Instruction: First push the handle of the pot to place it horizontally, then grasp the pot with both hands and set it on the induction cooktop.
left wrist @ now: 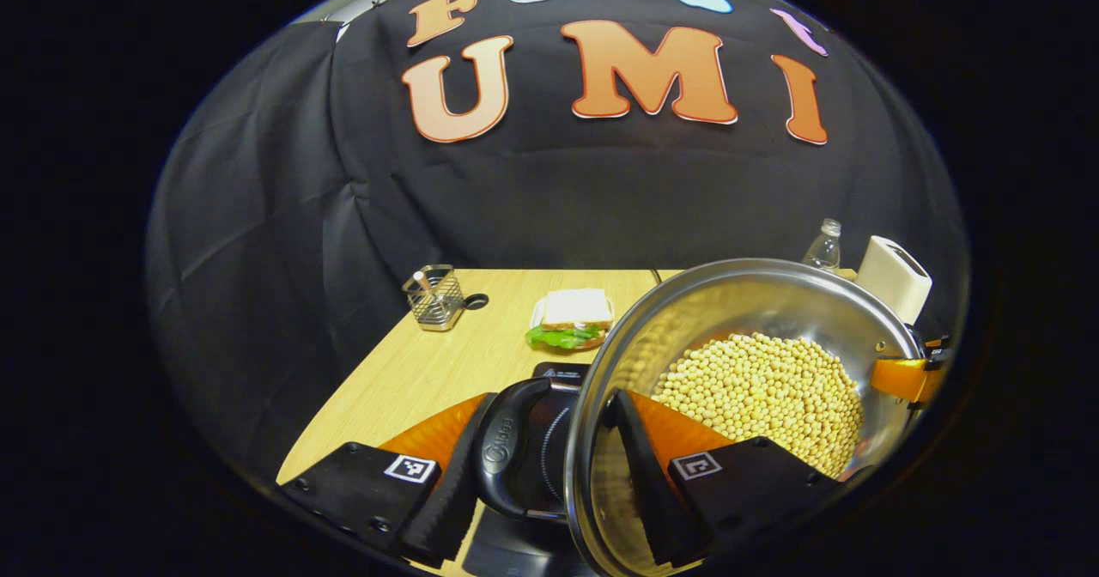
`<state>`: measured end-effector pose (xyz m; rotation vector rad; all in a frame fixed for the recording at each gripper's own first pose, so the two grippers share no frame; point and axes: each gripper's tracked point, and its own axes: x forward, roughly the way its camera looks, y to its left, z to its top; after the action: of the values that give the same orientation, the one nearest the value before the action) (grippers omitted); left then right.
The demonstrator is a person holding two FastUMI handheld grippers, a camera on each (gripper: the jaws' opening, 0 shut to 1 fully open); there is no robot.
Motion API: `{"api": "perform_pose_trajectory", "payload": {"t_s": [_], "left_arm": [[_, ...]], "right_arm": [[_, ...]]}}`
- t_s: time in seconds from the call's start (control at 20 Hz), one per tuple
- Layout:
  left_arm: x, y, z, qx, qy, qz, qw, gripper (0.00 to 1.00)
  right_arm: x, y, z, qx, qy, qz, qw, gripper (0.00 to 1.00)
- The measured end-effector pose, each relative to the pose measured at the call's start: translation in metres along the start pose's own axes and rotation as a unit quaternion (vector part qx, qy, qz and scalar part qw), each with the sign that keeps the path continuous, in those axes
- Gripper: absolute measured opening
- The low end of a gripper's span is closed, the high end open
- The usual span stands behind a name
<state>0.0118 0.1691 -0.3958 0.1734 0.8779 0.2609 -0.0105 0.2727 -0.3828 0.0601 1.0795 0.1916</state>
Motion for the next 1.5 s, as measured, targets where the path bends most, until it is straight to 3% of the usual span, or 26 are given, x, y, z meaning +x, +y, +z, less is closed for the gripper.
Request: {"api": "perform_pose_trajectory", "payload": {"t_s": [0.05,0.3,0.35,0.4,0.6,1.0,1.05,1.3,1.5], "left_arm": [[0.000,0.007,0.000,-0.002,0.002,0.005,1.000,0.85],[0.002,0.035,-0.003,-0.007,0.002,0.017,1.000,0.82],[0.003,0.039,-0.004,-0.008,0.004,0.018,1.000,0.88],[0.006,0.043,-0.006,-0.009,0.006,0.019,1.000,0.82],[0.015,0.053,-0.013,-0.004,0.018,0.021,1.000,0.85],[0.041,0.054,-0.041,-0.008,0.049,0.016,0.999,0.82],[0.044,0.053,-0.042,-0.008,0.052,0.017,0.998,0.88],[0.049,0.051,-0.049,-0.007,0.064,0.020,0.998,0.82],[0.054,0.047,-0.054,-0.005,0.073,0.016,0.997,0.85]], "right_arm": [[0.002,0.008,0.000,-0.004,0.001,0.004,1.000,0.61],[0.010,0.038,-0.001,-0.009,0.004,0.018,1.000,0.61],[0.012,0.041,-0.002,-0.011,0.005,0.017,1.000,0.61],[0.013,0.045,-0.004,-0.013,0.006,0.017,1.000,0.61],[0.024,0.054,-0.013,-0.015,0.020,0.019,1.000,0.61],[0.046,0.063,-0.031,-0.016,0.043,0.014,0.999,0.61],[0.048,0.064,-0.032,-0.016,0.045,0.015,0.999,0.61],[0.055,0.066,-0.039,-0.014,0.054,0.014,0.998,0.61],[0.058,0.062,-0.042,-0.012,0.062,0.009,0.998,0.61]]}}
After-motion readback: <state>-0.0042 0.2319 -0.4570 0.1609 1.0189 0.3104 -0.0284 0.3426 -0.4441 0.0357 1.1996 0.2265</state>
